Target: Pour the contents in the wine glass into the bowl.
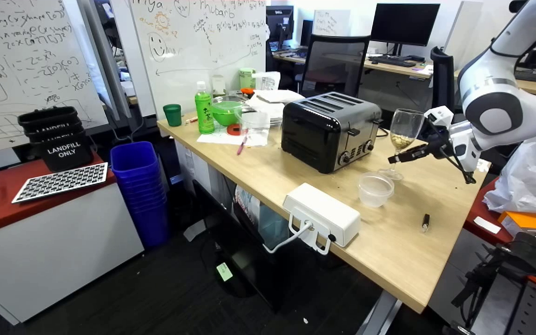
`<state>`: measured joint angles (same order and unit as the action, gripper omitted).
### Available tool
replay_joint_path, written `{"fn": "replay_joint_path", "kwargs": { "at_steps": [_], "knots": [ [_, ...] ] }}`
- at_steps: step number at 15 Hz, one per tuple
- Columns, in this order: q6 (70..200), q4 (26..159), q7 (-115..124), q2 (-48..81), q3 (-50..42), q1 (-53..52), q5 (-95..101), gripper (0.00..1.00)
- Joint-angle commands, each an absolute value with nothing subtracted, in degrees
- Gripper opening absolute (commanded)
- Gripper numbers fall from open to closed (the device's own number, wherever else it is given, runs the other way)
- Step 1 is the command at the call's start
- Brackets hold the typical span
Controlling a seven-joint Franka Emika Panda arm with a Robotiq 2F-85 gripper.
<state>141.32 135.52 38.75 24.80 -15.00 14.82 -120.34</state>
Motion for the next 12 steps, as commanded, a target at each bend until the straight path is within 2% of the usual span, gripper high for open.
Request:
{"fn": "replay_joint_path", "kwargs": {
  "at_steps": [1, 8, 12],
  "knots": [
    [146.1, 140.4, 31.1, 18.9, -15.5, 13.5, -122.9, 0.04],
    [153.1, 149.3, 25.8, 7.6, -14.1, 11.8, -118.5, 0.04],
    [161.8, 151.0, 25.7, 4.7, -13.0, 10.2, -115.7, 0.04]
  ]
}}
